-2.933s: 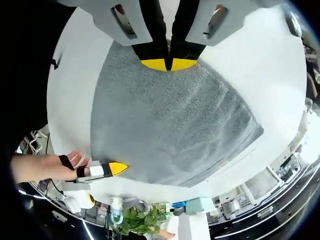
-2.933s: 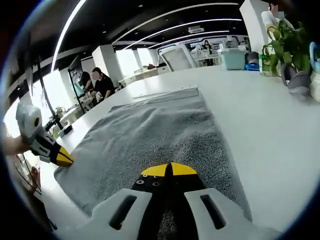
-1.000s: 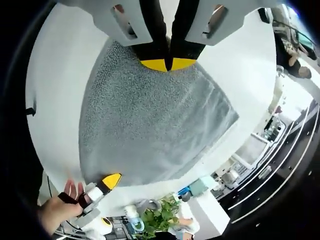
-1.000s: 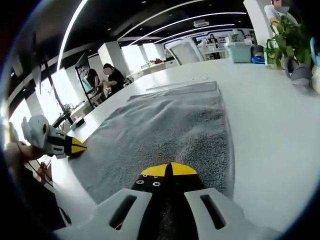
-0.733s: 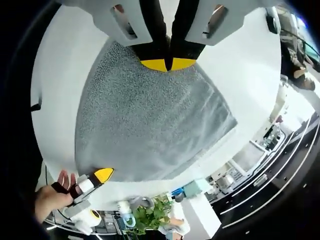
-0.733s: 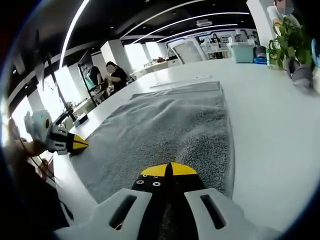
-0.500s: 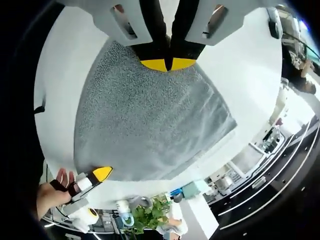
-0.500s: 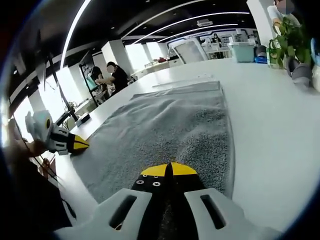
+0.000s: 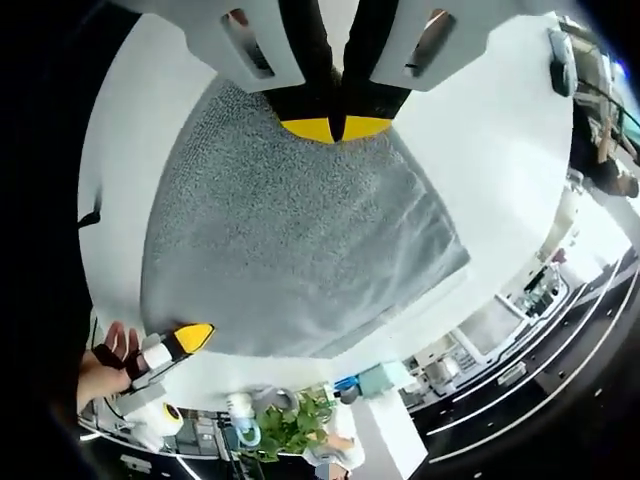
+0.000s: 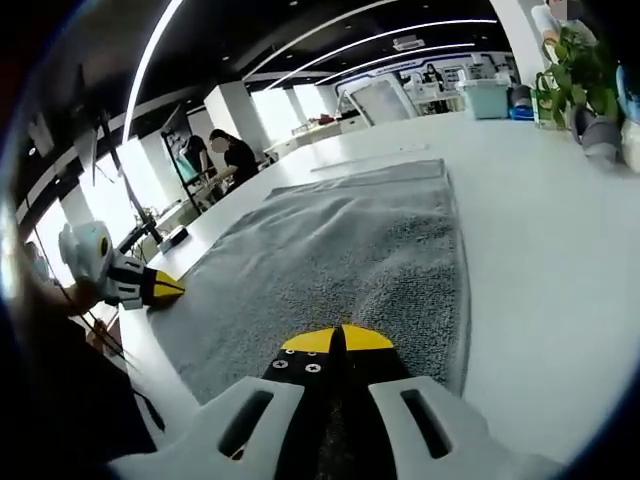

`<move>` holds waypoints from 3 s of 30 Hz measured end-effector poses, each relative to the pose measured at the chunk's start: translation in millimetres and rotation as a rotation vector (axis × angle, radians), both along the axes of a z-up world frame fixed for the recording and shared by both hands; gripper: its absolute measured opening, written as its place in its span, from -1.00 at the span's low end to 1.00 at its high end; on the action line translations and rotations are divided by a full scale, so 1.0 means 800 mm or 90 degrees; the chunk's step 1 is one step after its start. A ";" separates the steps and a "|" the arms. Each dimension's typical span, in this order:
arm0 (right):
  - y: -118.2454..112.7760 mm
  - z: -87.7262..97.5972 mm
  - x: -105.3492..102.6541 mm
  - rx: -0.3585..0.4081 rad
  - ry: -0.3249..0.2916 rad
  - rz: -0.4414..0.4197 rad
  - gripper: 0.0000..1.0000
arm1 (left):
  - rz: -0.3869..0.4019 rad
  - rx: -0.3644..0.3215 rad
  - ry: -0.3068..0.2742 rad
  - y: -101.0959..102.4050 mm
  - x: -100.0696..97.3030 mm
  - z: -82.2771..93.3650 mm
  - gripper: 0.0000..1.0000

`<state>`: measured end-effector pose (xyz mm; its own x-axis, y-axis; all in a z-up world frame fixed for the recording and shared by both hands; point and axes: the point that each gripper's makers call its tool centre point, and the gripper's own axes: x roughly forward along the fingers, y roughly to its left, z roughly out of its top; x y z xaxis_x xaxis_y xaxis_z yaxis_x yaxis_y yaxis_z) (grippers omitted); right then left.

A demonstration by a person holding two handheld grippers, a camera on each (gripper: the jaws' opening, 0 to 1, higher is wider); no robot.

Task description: Fold the towel on the table until its edges align and the towel forms a compact rectangular stack.

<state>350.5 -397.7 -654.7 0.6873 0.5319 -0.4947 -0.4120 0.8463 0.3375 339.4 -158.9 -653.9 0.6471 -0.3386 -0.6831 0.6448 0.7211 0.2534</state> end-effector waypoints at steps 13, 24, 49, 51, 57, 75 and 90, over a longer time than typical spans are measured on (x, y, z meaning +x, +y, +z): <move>-0.001 0.001 0.003 0.047 0.059 0.011 -1.00 | 0.036 -0.114 0.024 0.001 0.005 0.000 -0.97; -0.039 0.015 -0.038 -0.030 0.032 0.030 -0.60 | 0.012 -0.098 0.021 0.006 -0.011 0.007 -0.69; -0.077 -0.011 -0.100 -0.258 0.082 0.160 -0.86 | -0.459 0.399 -0.004 0.020 -0.073 0.010 -0.63; -0.079 -0.013 -0.103 -0.228 0.111 0.154 -1.00 | -0.503 0.441 -0.006 0.019 -0.074 0.005 -0.68; -0.085 -0.008 -0.108 -0.245 0.101 0.165 -0.91 | -0.544 0.494 -0.013 0.020 -0.081 -0.003 -0.81; -0.063 0.003 -0.097 -0.429 -0.019 0.286 -0.68 | -0.571 0.517 -0.018 0.023 -0.082 -0.004 -0.92; -0.055 0.020 -0.081 -0.272 0.013 0.197 -0.99 | -0.525 0.484 -0.008 0.028 -0.074 -0.003 -0.93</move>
<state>286.0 -441.5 -639.0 0.5179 0.4569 -0.7232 -0.6620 0.7495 -0.0005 279.8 -136.1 -656.5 0.4259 -0.1643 -0.8897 0.8480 -0.2703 0.4559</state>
